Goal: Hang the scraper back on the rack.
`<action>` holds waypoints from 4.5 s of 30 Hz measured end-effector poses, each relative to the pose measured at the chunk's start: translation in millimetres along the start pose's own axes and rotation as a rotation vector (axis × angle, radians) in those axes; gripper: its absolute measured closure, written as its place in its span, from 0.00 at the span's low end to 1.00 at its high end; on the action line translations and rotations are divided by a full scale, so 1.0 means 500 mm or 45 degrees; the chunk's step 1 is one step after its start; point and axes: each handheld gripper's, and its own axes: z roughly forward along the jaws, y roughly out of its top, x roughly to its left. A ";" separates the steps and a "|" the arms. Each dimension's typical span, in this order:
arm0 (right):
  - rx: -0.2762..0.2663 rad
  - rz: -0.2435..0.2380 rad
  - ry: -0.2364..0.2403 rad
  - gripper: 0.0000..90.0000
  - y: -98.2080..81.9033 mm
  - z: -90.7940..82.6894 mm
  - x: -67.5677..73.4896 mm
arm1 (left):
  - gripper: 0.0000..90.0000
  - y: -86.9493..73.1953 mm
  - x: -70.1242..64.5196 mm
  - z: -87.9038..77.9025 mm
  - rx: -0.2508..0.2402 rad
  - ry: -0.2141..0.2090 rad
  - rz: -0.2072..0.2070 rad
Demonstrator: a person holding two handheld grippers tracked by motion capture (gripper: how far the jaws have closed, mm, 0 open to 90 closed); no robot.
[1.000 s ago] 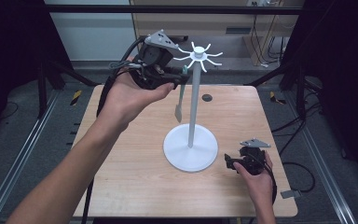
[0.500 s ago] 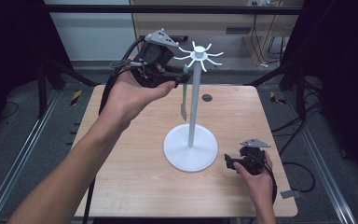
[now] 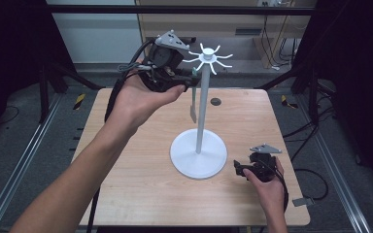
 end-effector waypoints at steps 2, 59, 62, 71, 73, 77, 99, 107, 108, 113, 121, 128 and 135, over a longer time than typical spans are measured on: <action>0.004 0.000 0.001 0.10 0.000 0.000 0.000 | 0.82 0.000 0.001 0.001 0.000 0.004 -0.004; -0.016 0.008 0.001 0.10 0.000 -0.003 -0.009 | 0.22 -0.098 0.014 -0.053 -0.050 0.059 0.018; -0.015 0.003 -0.006 0.10 0.000 -0.004 -0.008 | 0.19 -0.110 0.018 -0.052 -0.046 0.048 0.013; -0.012 0.006 -0.007 0.10 0.000 -0.002 -0.008 | 0.13 -0.139 0.021 -0.042 -0.021 0.032 0.040; -0.010 0.012 -0.003 0.10 -0.001 -0.002 -0.010 | 0.12 -0.144 0.021 -0.040 -0.024 0.026 0.039; -0.010 0.022 -0.008 0.10 -0.004 -0.001 -0.017 | 0.11 -0.159 0.021 -0.036 -0.024 0.010 0.045; -0.015 0.021 -0.023 0.09 -0.003 -0.010 -0.008 | 0.08 -0.337 0.023 -0.007 0.028 0.026 -0.004; -0.014 0.027 -0.028 0.09 -0.003 -0.010 -0.010 | 0.08 -0.401 0.029 0.002 0.045 0.051 0.017; -0.012 0.024 -0.026 0.09 -0.004 -0.009 -0.010 | 0.08 -0.409 0.030 0.003 0.046 0.054 0.016; -0.012 0.018 -0.021 0.09 -0.004 -0.008 -0.010 | 0.09 -0.450 0.041 0.007 0.072 0.087 0.001; -0.008 0.020 -0.025 0.09 -0.004 -0.009 -0.008 | 0.09 -0.533 0.065 0.022 0.124 0.108 -0.052; 0.000 0.019 -0.022 0.08 -0.004 -0.007 -0.006 | 0.09 -0.587 0.077 0.029 0.129 0.125 -0.107; 0.007 0.021 -0.020 0.06 -0.004 -0.007 -0.005 | 0.08 -0.625 0.087 0.031 0.153 0.145 -0.131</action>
